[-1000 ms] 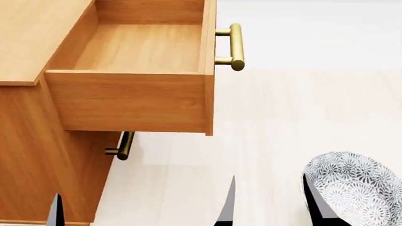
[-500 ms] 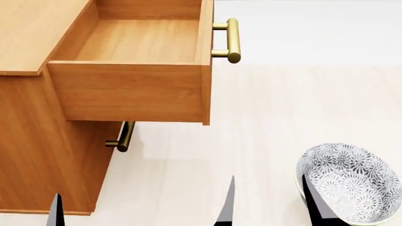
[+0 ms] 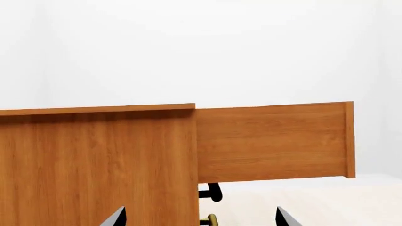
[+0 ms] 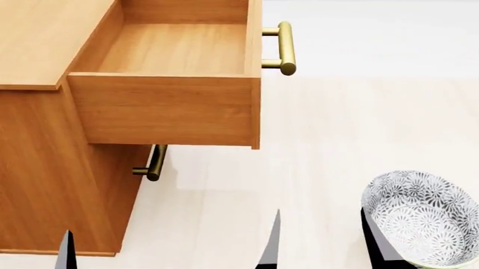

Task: Put the ketchup in the top drawer of the cabinet.

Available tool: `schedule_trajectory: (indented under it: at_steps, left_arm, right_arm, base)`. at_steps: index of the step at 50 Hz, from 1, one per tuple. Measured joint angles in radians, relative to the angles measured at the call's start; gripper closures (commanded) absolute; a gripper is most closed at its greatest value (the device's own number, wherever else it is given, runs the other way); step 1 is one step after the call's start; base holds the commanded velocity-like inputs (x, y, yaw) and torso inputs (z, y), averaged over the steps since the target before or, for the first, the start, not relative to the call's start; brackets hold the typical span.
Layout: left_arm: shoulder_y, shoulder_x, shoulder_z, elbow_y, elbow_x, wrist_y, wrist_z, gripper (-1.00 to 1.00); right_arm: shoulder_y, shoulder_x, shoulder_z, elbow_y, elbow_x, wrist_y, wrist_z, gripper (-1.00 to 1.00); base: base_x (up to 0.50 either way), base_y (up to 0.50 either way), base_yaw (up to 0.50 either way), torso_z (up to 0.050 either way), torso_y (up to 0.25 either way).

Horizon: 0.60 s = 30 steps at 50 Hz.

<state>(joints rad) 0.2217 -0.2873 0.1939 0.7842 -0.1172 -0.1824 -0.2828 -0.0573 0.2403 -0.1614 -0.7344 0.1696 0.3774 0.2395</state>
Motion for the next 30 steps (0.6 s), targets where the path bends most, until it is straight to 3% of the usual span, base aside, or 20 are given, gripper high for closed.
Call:
schedule_trajectory:
  at_steps: [3,18,30]
  left_arm:
    - [0.0,-0.001,0.003,0.0,-0.002,0.0,-0.002,-1.0]
    - [-0.002,-0.012,0.006,0.001,-0.006,0.001,-0.014,-1.0]
    - [-0.008,-0.017,0.011,-0.005,-0.009,0.0,-0.023,-1.0]
  right_arm:
    - [0.001,0.004,-0.002,0.0,-0.004,0.003,0.005,-1.0]
    - [-0.004,0.027,0.008,-0.023,0.025,0.004,0.005,-1.0]
    - [-0.094,0.174,0.285,-0.189,0.208,0.056,-0.029,-1.0]
  base:
    - [0.0,0.48,0.0,0.0,0.0]
    - [0.0,0.0,0.0,0.0,0.0]
    - [0.0,0.0,0.0,0.0,0.0]
